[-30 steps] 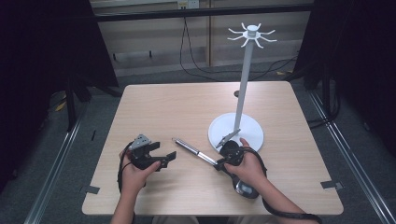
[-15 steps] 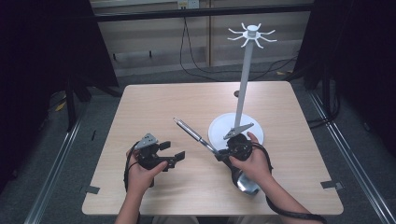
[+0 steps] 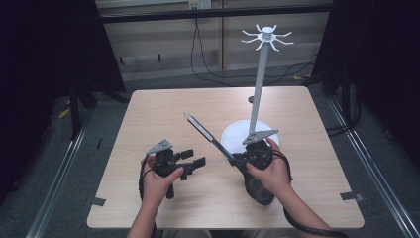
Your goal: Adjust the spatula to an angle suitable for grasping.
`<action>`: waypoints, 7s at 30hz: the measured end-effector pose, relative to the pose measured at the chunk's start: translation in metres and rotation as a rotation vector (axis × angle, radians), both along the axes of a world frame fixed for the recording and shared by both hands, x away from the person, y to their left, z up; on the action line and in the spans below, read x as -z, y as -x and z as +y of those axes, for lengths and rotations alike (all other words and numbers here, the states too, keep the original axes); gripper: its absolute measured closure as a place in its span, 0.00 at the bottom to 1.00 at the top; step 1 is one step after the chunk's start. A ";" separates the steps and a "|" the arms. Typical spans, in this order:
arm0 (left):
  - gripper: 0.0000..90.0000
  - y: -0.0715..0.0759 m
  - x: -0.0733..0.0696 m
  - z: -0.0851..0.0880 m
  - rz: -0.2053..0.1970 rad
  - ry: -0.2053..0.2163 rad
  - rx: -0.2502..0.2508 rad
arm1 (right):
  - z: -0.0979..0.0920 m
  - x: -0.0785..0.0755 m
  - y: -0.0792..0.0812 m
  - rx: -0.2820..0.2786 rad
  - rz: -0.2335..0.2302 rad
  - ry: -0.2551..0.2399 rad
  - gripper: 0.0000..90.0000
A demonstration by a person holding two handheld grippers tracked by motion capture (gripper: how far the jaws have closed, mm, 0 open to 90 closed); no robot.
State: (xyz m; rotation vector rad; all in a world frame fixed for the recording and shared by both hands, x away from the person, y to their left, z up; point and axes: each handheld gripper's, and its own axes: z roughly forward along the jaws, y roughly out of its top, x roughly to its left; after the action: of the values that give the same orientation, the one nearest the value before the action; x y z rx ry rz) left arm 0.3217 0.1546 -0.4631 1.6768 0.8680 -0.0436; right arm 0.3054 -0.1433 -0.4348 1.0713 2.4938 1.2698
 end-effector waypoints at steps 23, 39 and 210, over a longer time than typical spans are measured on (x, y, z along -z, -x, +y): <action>0.69 -0.002 -0.022 -0.048 0.034 0.180 0.004 | 0.002 -0.014 0.007 0.021 -0.068 -0.089 0.84; 0.98 0.002 -0.042 -0.056 -0.033 0.180 0.039 | 0.008 -0.022 0.016 -0.001 -0.141 -0.133 0.86; 0.76 -0.045 -0.137 -0.126 -0.267 -0.011 0.246 | -0.051 -0.080 -0.008 0.124 -0.229 -0.282 0.80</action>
State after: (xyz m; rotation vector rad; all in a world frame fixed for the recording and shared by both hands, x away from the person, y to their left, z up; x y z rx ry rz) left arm 0.3667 0.0289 -0.3260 1.7450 0.4606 0.0170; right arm 0.3131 -0.1939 -0.3547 1.0479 2.0938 1.6372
